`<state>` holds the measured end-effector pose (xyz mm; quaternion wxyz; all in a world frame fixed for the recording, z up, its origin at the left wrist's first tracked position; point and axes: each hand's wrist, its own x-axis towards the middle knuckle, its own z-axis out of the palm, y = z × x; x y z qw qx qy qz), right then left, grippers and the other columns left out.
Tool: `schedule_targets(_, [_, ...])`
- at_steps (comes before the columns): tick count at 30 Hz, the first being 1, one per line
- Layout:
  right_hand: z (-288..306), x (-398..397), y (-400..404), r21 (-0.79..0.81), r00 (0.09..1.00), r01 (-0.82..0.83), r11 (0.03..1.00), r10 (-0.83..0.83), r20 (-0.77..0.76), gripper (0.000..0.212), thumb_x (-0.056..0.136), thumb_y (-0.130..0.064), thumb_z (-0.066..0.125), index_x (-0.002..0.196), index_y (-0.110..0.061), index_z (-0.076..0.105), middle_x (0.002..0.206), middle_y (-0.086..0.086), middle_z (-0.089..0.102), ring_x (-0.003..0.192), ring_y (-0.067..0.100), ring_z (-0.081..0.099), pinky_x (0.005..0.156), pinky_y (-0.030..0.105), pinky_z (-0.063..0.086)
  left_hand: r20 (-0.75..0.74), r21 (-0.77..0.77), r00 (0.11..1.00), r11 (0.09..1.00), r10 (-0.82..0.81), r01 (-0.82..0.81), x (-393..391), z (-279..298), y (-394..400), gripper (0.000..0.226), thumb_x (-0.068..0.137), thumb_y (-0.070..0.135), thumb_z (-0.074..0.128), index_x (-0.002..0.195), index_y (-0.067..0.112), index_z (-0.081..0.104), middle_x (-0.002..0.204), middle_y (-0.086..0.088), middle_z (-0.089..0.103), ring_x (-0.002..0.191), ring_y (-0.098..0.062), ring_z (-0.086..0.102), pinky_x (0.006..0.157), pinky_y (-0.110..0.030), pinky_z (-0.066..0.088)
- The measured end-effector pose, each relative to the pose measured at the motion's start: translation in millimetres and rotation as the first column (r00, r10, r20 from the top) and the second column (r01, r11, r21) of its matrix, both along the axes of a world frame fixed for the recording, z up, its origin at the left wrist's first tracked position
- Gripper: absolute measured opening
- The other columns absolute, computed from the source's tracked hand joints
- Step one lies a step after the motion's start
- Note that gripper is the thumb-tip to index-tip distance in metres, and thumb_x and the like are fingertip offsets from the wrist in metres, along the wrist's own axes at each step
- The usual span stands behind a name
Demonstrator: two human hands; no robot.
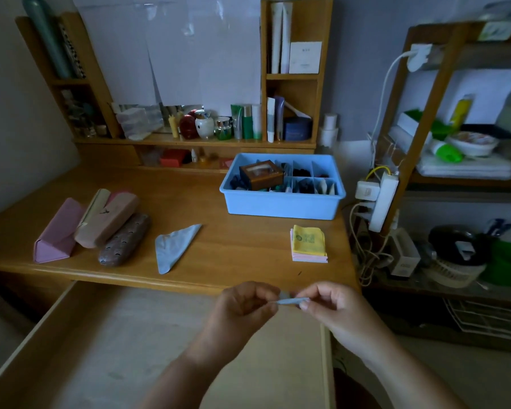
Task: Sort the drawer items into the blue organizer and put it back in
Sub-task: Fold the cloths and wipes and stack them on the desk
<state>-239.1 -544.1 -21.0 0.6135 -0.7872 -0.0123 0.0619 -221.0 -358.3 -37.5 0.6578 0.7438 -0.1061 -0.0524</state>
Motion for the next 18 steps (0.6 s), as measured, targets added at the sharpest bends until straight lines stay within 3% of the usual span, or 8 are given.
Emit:
schedule_targets(2, [-3.9, 17.4, -15.3, 0.005, 1.0, 0.002, 1.0, -0.002, 0.019, 0.011, 0.086, 0.0, 0.063, 0.084, -0.009, 0.069, 0.098, -0.004, 0.071, 0.089, 0.002, 0.066, 0.074, 0.012, 0.048, 0.124, 0.115, 0.991, 0.993, -0.041, 0.026, 23.7, -4.1, -9.5, 0.03, 0.077, -0.006, 0.071, 0.069, 0.022, 0.068, 0.099, 0.005, 0.07, 0.083, -0.002, 0.067, 0.074, -0.014, 0.049])
schedule_targets(4, [-5.7, 37.9, -28.6, -0.022, 0.997, -0.008, 1.0, 0.01, 0.072, 0.013, 0.085, 0.001, 0.064, 0.083, -0.011, 0.068, 0.103, -0.011, 0.069, 0.096, -0.006, 0.063, 0.078, 0.009, 0.046, 0.302, 0.292, 0.947, 0.956, -0.11, 0.018, 50.3, -5.1, -19.5, 0.025, 0.077, -0.001, 0.072, 0.072, 0.023, 0.068, 0.106, 0.009, 0.067, 0.094, 0.003, 0.064, 0.082, -0.012, 0.048])
schedule_targets(7, [-7.7, 74.2, -47.2, -0.26, 0.962, 0.043, 0.965, 0.03, 0.272, 0.018, 0.083, -0.005, 0.067, 0.079, -0.022, 0.067, 0.112, -0.023, 0.063, 0.106, -0.009, 0.056, 0.088, 0.007, 0.04, 0.483, 0.396, 0.862, 0.916, -0.155, -0.058, 93.1, -2.1, -35.7, 0.013, 0.078, 0.006, 0.072, 0.078, 0.019, 0.069, 0.111, 0.016, 0.063, 0.102, 0.008, 0.058, 0.088, -0.007, 0.041])
schedule_targets(10, [-13.9, 107.4, -58.1, -0.474, 0.904, 0.13, 0.871, 0.092, 0.417, 0.015, 0.084, -0.008, 0.066, 0.081, -0.022, 0.064, 0.125, -0.02, 0.055, 0.116, -0.006, 0.049, 0.088, -0.003, 0.03, 0.572, 0.407, 0.802, 0.909, -0.172, -0.095, 129.1, -5.0, -52.0, 0.009, 0.079, 0.008, 0.07, 0.08, 0.017, 0.068, 0.116, 0.014, 0.06, 0.107, 0.008, 0.054, 0.09, -0.005, 0.04])
schedule_targets(14, [-38.0, 122.9, -62.4, -0.666, 0.92, 0.17, 0.726, 0.126, 0.372, 0.018, 0.084, -0.014, 0.065, 0.101, -0.022, 0.068, 0.141, -0.011, 0.044, 0.129, 0.011, 0.04, 0.102, 0.016, 0.026, 0.455, 0.556, 0.837, 0.831, -0.304, 0.0, 154.6, -26.3, -56.6, 0.018, 0.081, 0.002, 0.065, 0.094, 0.013, 0.072, 0.128, 0.003, 0.057, 0.111, -0.009, 0.058, 0.089, -0.005, 0.039])
schedule_targets(16, [-49.4, 114.8, -57.7, -0.686, 0.919, 0.224, 0.692, 0.084, 0.385, 0.027, 0.081, -0.014, 0.069, 0.107, -0.018, 0.069, 0.139, -0.004, 0.048, 0.126, 0.021, 0.042, 0.104, 0.027, 0.028, 0.449, 0.569, 0.837, 0.822, -0.313, 0.002, 152.5, -38.0, -45.9, 0.027, 0.081, 0.001, 0.06, 0.101, 0.014, 0.072, 0.125, 0.006, 0.056, 0.106, -0.001, 0.056, 0.086, 0.002, 0.034])
schedule_targets(18, [-56.1, 104.1, -46.2, -0.617, 0.875, 0.321, 0.719, 0.025, 0.484, 0.027, 0.075, -0.009, 0.073, 0.101, -0.015, 0.071, 0.125, 0.001, 0.059, 0.115, 0.024, 0.052, 0.099, 0.034, 0.04, 0.436, 0.553, 0.869, 0.831, -0.236, -0.052, 142.0, -43.4, -27.4, 0.026, 0.082, 0.007, 0.059, 0.1, 0.021, 0.072, 0.12, 0.009, 0.059, 0.106, 0.0, 0.054, 0.084, 0.005, 0.031])
